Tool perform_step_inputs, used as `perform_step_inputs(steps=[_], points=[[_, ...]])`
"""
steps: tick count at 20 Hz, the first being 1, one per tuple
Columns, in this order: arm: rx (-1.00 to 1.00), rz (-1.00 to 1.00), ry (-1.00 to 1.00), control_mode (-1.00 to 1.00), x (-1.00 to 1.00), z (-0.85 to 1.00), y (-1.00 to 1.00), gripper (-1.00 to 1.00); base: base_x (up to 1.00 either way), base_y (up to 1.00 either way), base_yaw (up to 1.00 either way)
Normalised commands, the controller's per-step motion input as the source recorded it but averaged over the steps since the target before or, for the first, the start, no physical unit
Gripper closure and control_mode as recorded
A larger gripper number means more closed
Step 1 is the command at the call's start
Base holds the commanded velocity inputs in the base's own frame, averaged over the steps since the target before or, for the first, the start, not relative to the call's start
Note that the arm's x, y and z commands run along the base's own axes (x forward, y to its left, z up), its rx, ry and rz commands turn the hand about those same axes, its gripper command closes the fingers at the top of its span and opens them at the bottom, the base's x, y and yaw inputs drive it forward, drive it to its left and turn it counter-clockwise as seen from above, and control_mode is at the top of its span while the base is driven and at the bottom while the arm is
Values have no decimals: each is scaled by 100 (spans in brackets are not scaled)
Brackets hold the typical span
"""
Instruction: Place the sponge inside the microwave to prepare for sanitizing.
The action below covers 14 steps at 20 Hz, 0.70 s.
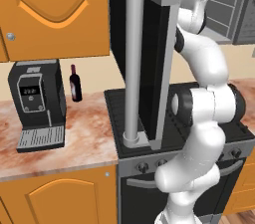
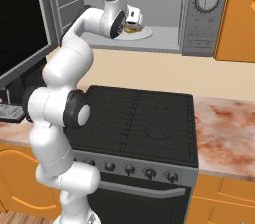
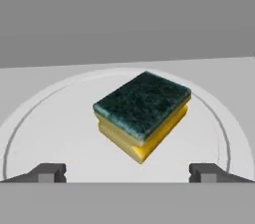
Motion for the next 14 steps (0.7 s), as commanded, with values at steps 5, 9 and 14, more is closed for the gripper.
perform_step_inputs(steps=[5, 9, 14], points=[[0, 0, -5, -100, -100, 0, 12, -100, 0, 0, 0], [0, 0, -12, -100, -100, 0, 2, -100, 0, 0, 0], [0, 0, -13, -100, -100, 0, 0, -100, 0, 0, 0]])
